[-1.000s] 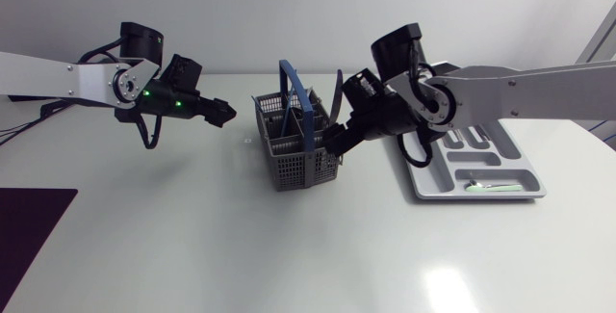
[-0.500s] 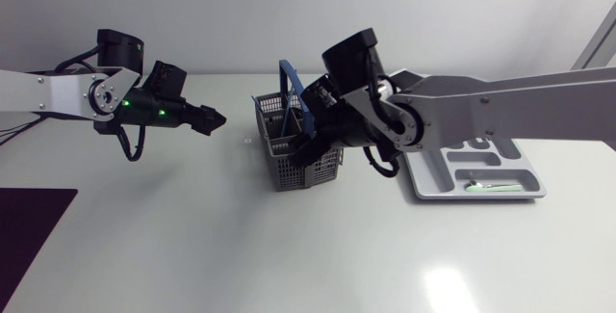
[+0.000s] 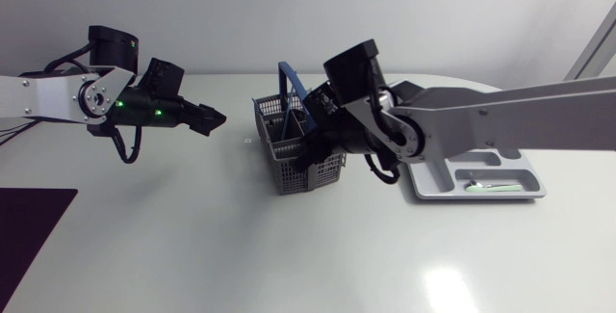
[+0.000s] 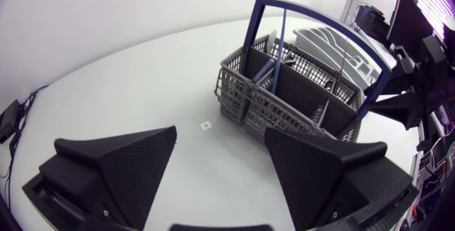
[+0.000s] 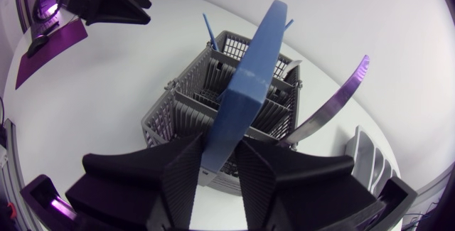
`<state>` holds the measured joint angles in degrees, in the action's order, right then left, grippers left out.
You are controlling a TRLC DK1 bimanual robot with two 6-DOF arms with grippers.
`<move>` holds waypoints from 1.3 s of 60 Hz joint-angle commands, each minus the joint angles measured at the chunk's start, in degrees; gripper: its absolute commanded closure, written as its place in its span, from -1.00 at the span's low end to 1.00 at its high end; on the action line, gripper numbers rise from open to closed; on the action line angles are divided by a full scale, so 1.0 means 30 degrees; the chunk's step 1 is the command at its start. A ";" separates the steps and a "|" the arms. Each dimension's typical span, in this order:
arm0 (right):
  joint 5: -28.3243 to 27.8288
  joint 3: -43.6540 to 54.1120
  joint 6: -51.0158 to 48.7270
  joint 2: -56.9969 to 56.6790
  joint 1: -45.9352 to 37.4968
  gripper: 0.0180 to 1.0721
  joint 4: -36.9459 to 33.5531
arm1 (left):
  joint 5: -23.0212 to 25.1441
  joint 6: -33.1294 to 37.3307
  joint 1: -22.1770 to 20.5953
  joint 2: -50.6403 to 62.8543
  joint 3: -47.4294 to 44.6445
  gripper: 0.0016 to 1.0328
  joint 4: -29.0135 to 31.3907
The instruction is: Unload the cutlery basket into the drawer organizer.
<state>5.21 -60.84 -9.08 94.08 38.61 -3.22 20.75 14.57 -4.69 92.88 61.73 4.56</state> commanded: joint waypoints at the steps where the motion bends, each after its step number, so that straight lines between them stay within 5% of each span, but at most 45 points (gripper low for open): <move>1: -0.0068 0.1442 -0.0313 -0.1947 0.0372 0.54 -0.0302 | 0.0172 -0.0198 -0.0224 -0.0492 -0.0569 -0.69 -0.0054; 33: -0.2968 0.7799 -0.1924 -1.0795 -0.0565 0.54 -0.3701 | 0.0143 -0.0168 -0.0722 -0.1136 -0.1213 -0.69 0.0180; 36: -0.2997 0.8034 -0.2012 -1.0912 -0.0653 0.38 -0.3613 | 0.0114 -0.0168 -0.0840 -0.1107 -0.1242 -0.69 0.0180; 44: -0.3056 0.8239 -0.2012 -1.1439 -0.0712 -0.45 -0.3847 | 0.0055 -0.0168 -0.1367 -0.1078 -0.1213 -0.69 0.0415; 49: -0.3320 0.8649 -0.2012 -1.2933 -0.0741 -0.66 -0.4638 | 0.0055 0.0066 -0.1660 -0.1048 -0.1154 -0.69 0.0708; 62: -0.4404 1.0612 -0.3096 -1.7269 -0.2645 -0.63 -0.7158 | -0.0092 0.1238 -0.2451 0.0212 -0.0715 -0.62 0.1704; 78: -0.5868 1.1871 -0.4561 -1.5775 -0.4550 0.45 -0.5752 | -0.0062 0.1472 -0.3008 0.1383 -0.0276 0.19 0.2026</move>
<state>-11.99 -26.55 -20.60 43.31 25.61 -22.61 20.56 17.87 -12.67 95.20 59.31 9.82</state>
